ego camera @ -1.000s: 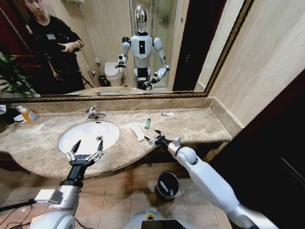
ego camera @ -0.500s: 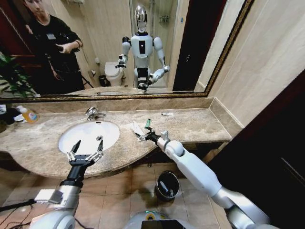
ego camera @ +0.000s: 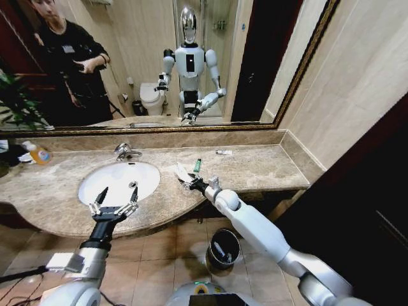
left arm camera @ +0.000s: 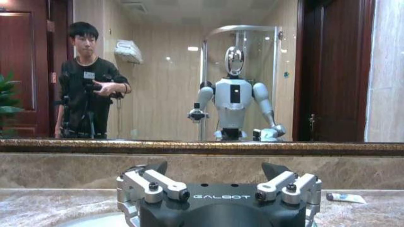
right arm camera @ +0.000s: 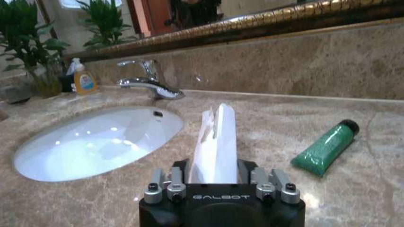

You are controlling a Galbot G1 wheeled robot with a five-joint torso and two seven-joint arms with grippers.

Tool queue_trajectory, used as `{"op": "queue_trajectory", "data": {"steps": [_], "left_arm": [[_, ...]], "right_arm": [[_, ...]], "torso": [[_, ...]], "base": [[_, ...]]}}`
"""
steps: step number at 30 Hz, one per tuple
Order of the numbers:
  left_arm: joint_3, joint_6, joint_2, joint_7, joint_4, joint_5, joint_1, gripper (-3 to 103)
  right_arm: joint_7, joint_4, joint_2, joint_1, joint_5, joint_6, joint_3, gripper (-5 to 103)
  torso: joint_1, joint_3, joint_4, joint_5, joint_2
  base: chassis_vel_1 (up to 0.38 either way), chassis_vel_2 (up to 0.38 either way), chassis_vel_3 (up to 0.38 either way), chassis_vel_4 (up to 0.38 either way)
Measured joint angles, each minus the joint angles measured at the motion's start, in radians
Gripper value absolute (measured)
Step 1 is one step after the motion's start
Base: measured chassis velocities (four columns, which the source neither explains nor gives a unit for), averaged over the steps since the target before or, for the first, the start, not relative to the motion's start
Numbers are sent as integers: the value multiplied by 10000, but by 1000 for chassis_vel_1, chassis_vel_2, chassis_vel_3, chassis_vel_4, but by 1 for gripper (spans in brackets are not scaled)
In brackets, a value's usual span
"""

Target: Pick up the trash from the sink and place it in the trash bin.

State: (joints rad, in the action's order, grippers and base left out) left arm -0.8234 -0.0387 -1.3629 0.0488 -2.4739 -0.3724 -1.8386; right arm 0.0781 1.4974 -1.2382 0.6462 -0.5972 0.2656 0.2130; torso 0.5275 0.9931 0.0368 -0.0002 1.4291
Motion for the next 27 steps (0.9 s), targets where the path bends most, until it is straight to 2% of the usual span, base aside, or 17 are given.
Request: {"op": "queue_trajectory", "data": {"steps": [2,3,11,13,16,19,27], "left_arm": [[0,0,0,0,0,0,0,100],[0,0,0,0,0,0,0,100],[0,0,0,0,0,0,0,100],[0,0,0,0,0,0,0,100],[0,0,0,0,0,0,0,100],[0,0,0,0,0,0,0,100],[0,0,0,0,0,0,0,100]], "right_arm": [[-9,-38,-21,0,18,-7,11,50],[-46,-81,-52,-6,40,-17,34,38],[-119,-250,-152,-85,85,-97,87,30],[-162,-250,-125,-86,88,-207,93,18],[-212,61,45,-15,88,-241,45,7],[-261,420,211,90,89,-283,-32,1],[-224,1616,756,749,374,-592,-618,0]], "torso": [[0,0,0,0,0],[0,0,-1,0,0],[0,0,0,2,0],[0,0,0,2,0],[1,0,0,1,0],[0,0,0,1,0],[0,0,0,3,1]], "base": [[0,0,0,0],[0,0,0,0],[0,0,0,0],[0,0,0,0],[0,0,0,0],[0,0,0,0],[0,0,0,0]]}}
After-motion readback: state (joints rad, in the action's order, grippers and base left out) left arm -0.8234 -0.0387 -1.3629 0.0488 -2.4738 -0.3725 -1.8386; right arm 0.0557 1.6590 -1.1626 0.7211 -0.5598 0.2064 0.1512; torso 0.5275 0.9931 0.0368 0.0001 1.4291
